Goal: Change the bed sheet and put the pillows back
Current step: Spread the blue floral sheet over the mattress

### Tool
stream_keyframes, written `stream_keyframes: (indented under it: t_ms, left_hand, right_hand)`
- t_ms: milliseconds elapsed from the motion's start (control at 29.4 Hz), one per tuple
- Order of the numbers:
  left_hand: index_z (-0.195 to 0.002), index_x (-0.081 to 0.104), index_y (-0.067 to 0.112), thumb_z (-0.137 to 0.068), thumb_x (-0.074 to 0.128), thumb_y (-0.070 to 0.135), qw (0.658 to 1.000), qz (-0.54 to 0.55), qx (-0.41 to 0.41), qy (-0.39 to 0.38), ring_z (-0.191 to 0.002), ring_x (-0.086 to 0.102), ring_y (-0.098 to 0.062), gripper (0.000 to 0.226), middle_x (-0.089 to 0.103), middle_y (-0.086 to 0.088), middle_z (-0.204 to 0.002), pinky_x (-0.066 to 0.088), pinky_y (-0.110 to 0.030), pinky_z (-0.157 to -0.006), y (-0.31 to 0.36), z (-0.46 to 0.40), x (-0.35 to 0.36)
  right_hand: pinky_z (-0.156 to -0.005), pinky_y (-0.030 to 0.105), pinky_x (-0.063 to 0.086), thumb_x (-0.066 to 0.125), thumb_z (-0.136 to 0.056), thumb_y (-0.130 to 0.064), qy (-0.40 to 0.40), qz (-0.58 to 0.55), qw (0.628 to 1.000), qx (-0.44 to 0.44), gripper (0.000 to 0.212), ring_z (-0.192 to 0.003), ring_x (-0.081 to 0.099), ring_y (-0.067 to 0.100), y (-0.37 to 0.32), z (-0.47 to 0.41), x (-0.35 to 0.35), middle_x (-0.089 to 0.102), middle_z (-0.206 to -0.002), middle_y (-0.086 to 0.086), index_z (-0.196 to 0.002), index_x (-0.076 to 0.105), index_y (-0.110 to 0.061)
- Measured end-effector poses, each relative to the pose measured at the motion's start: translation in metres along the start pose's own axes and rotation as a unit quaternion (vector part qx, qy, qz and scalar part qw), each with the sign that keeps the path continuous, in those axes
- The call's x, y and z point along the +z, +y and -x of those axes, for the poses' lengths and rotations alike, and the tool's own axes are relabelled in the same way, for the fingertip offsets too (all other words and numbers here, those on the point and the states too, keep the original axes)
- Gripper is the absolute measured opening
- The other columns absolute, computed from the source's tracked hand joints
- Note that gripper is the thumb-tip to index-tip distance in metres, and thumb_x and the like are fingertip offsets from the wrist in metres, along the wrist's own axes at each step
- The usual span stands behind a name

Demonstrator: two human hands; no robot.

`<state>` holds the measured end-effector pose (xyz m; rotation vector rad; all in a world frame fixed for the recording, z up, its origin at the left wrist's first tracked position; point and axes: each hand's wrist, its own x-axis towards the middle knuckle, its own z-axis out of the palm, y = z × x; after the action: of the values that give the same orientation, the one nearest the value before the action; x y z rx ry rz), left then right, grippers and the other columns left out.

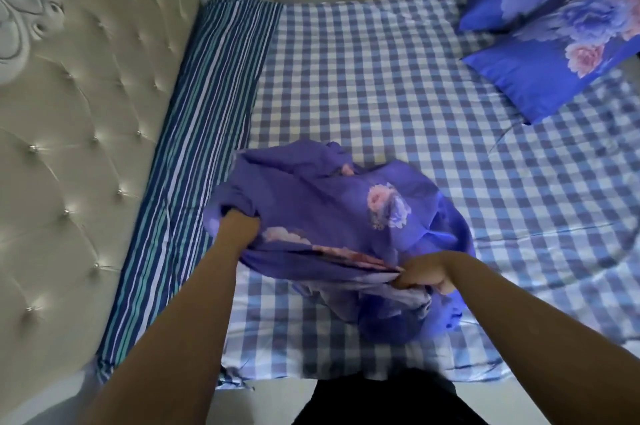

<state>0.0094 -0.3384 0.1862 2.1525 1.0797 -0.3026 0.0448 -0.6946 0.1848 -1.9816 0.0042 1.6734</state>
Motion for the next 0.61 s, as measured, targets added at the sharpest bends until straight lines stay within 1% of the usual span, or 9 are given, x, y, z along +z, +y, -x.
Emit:
stream_keyframes:
  t_ms: [68, 136, 170, 238, 306, 374, 510, 578, 612]
  left_hand:
    - [-0.137, 0.043, 0.001, -0.091, 0.059, 0.036, 0.987, -0.09, 0.001, -0.136, -0.124, 0.049, -0.031, 0.06, 0.054, -0.016, -0.134, 0.035, -0.031, -0.103, -0.017, 0.006, 0.015]
    - [-0.141, 0.037, 0.006, -0.089, 0.059, 0.045, 0.983, -0.055, 0.019, -0.175, -0.124, 0.049, -0.029, 0.069, 0.052, -0.013, -0.135, 0.036, -0.03, -0.101, -0.028, 0.015, 0.026]
    - [-0.141, 0.037, 0.005, -0.093, 0.053, 0.045, 0.991, 0.032, 0.013, -0.129, -0.125, 0.048, -0.031, 0.064, 0.05, -0.015, -0.137, 0.036, -0.032, -0.103, -0.033, 0.018, 0.031]
    - [-0.139, 0.04, 0.002, -0.101, 0.038, 0.037, 0.97, 0.232, -0.076, -0.005, -0.125, 0.047, -0.034, 0.051, 0.047, -0.02, -0.139, 0.04, -0.039, -0.104, -0.041, 0.018, 0.038]
    - [-0.14, 0.038, 0.006, -0.099, 0.04, 0.022, 0.905, 0.367, -0.186, 0.107, -0.123, 0.05, -0.034, 0.044, 0.047, -0.017, -0.139, 0.045, -0.042, -0.099, -0.059, 0.024, 0.044]
    - [-0.141, 0.034, 0.013, -0.091, 0.045, 0.003, 0.833, 0.476, -0.217, 0.18, -0.121, 0.051, -0.034, 0.052, 0.048, -0.015, -0.137, 0.045, -0.044, -0.099, -0.077, 0.04, 0.052]
    - [-0.141, 0.034, 0.025, -0.084, 0.06, 0.004, 0.715, 0.615, -0.254, 0.215, -0.103, 0.057, -0.028, 0.066, 0.053, -0.007, -0.127, 0.047, -0.042, -0.091, -0.087, 0.054, 0.055]
    - [-0.137, 0.04, 0.022, -0.085, 0.064, 0.011, 0.698, 0.659, -0.202, 0.194, -0.101, 0.061, -0.029, 0.058, 0.057, -0.01, -0.128, 0.051, -0.046, -0.087, -0.073, 0.043, 0.045]
    - [-0.136, 0.043, 0.018, -0.086, 0.063, 0.013, 0.711, 0.659, -0.163, 0.185, -0.097, 0.063, -0.027, 0.053, 0.059, -0.011, -0.126, 0.054, -0.043, -0.082, -0.06, 0.037, 0.036]
  right_hand:
    - [-0.083, 0.034, 0.051, 0.071, -0.071, -0.028, -0.015, 0.042, 0.998, 0.038, 0.039, -0.093, 0.063, 0.024, 0.005, -0.008, 0.003, 0.067, -0.104, 0.009, -0.104, 0.066, -0.009]
    - [-0.068, 0.027, 0.051, 0.065, -0.078, -0.026, 0.102, 0.138, 0.985, 0.015, 0.026, -0.083, 0.062, 0.023, 0.001, -0.017, 0.0, 0.066, -0.101, 0.013, -0.097, 0.066, -0.008]
    - [-0.061, 0.025, 0.046, 0.062, -0.082, -0.022, 0.169, 0.159, 0.973, -0.005, 0.019, -0.081, 0.06, 0.023, -0.001, -0.021, -0.003, 0.066, -0.1, 0.016, -0.095, 0.064, -0.008]
    - [-0.068, 0.027, 0.044, 0.056, -0.087, -0.017, 0.236, 0.193, 0.952, -0.038, 0.017, -0.093, 0.061, 0.027, 0.001, -0.032, -0.01, 0.065, -0.106, 0.018, -0.1, 0.062, -0.008]
    - [-0.079, 0.025, 0.041, 0.052, -0.09, -0.023, 0.174, 0.279, 0.944, -0.037, 0.026, -0.106, 0.059, 0.027, 0.004, -0.036, -0.01, 0.064, -0.118, 0.015, -0.109, 0.063, -0.01]
    - [-0.086, 0.024, 0.041, 0.046, -0.094, -0.032, 0.089, 0.367, 0.926, -0.01, 0.035, -0.112, 0.058, 0.025, 0.011, -0.038, -0.004, 0.061, -0.126, 0.012, -0.117, 0.063, -0.012]
    - [-0.087, 0.023, 0.039, 0.045, -0.095, -0.029, 0.045, 0.363, 0.931, 0.002, 0.037, -0.115, 0.055, 0.023, 0.028, -0.042, -0.006, 0.057, -0.13, 0.012, -0.123, 0.059, -0.008]
    - [-0.087, 0.026, 0.041, 0.045, -0.096, -0.023, 0.068, 0.301, 0.951, 0.001, 0.035, -0.106, 0.056, 0.021, 0.026, -0.049, -0.022, 0.058, -0.128, 0.014, -0.122, 0.059, -0.005]
    - [-0.086, 0.029, 0.042, 0.043, -0.097, -0.018, 0.105, 0.265, 0.959, -0.009, 0.034, -0.102, 0.055, 0.021, 0.019, -0.053, -0.035, 0.059, -0.126, 0.018, -0.122, 0.058, -0.001]
